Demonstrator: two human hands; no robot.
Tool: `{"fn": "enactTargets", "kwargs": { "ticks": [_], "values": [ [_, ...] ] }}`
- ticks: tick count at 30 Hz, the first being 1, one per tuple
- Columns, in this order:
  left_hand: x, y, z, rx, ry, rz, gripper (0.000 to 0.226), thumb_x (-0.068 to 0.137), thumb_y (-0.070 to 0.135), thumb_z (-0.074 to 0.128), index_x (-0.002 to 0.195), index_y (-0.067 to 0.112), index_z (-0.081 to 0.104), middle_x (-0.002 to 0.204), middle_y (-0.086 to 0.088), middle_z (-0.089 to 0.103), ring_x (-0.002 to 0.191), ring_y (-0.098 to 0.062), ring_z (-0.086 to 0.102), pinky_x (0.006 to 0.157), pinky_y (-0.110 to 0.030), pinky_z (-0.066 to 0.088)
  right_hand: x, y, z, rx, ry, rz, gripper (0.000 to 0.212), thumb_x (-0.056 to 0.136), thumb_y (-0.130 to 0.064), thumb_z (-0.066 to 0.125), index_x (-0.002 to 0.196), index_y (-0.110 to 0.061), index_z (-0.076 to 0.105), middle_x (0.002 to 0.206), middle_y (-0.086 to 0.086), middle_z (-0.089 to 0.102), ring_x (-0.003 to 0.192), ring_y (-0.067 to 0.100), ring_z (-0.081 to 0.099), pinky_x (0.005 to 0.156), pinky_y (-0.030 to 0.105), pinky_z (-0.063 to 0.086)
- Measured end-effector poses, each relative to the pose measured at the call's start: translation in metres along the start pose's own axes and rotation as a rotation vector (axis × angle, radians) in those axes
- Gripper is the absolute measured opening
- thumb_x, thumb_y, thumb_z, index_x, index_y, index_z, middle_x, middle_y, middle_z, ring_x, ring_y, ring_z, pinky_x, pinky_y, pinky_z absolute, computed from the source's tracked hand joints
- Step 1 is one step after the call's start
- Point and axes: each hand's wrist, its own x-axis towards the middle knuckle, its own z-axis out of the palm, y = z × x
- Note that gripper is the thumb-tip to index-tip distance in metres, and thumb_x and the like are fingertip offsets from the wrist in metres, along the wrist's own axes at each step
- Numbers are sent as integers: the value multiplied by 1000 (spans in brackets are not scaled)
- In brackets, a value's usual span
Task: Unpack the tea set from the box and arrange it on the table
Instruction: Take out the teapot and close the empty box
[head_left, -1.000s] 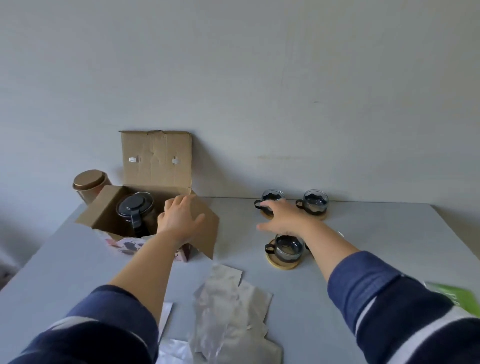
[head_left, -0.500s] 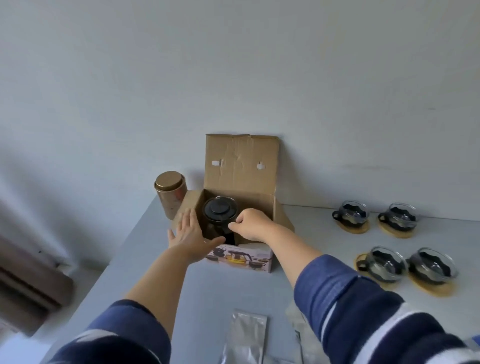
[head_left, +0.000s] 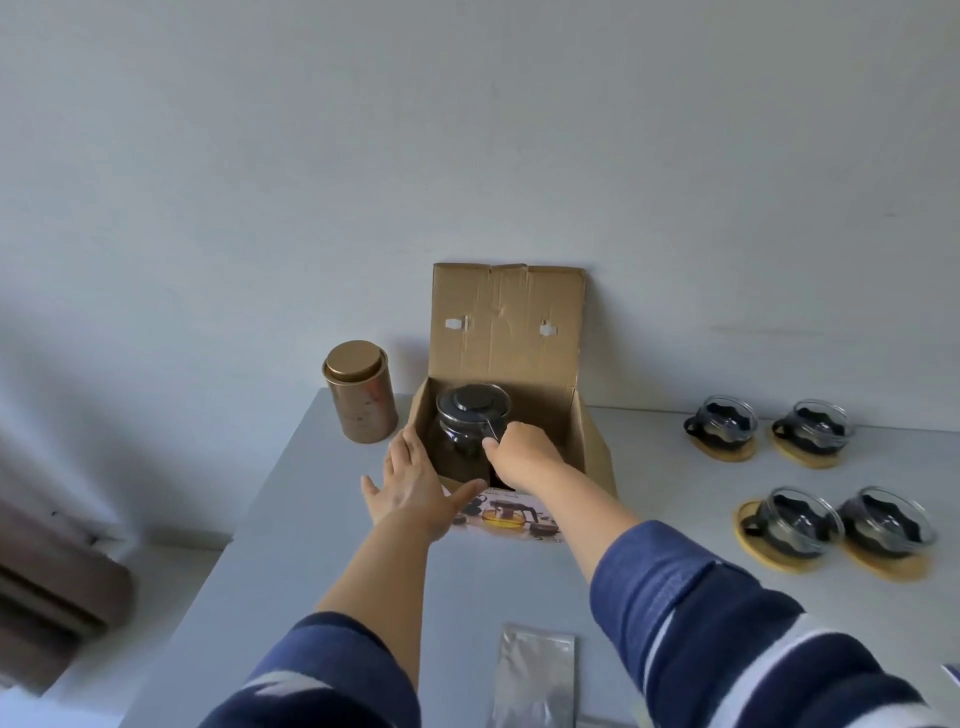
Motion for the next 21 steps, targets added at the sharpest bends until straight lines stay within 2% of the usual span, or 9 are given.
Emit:
{"fn": "enactTargets", "kwargs": {
  "ticks": [4,6,8,11,15,17,21],
  "values": [
    [-1,1,-1,-6,14,-4,119,74,77,51,153,14,-12,162,-4,3,149,-25,11,119,-55,13,-11,4,-42,1,44,-101,32,99,-34,40,88,-10,58,91,8,70,78,22,65,61,27,45],
    [-2,2,-2,-20,9,-4,118,74,76,52,153,15,-11,162,-4,4,149,-26,12,119,-56,14,-19,4,-66,36,75,-118,37,99,-35,38,93,-6,60,95,13,72,84,27,68,75,36,55],
    [-4,2,-3,-21,12,-4,118,74,76,52,153,15,-10,162,-4,5,148,-27,14,118,-56,17,-27,8,-90,88,115,-117,38,99,-36,38,102,-4,59,96,15,73,86,29,69,84,44,57],
    [-4,2,-2,-14,20,-6,117,73,77,52,153,16,-9,162,-4,6,148,-28,16,117,-56,20,-36,22,-120,121,197,-102,35,99,-34,39,107,-6,57,94,12,74,80,24,66,85,43,57],
    [-3,2,-2,-10,24,-10,118,73,76,53,153,15,-9,161,-5,9,146,-28,20,115,-57,22,-34,54,-143,105,312,-35,39,97,-35,39,106,-3,58,97,14,71,90,30,66,85,44,55],
    [-3,3,-2,-11,31,-15,118,74,75,53,153,14,-9,161,-5,9,146,-29,20,115,-57,23,-30,75,-143,99,344,18,38,97,-35,39,107,-3,58,99,14,71,93,31,64,85,40,53],
    [-3,4,0,-16,31,-26,117,73,76,53,153,16,-9,161,-5,8,147,-29,20,115,-56,22,-14,116,-128,64,389,110,40,98,-36,40,110,-2,57,106,15,68,100,35,63,74,33,44]
  ]
}}
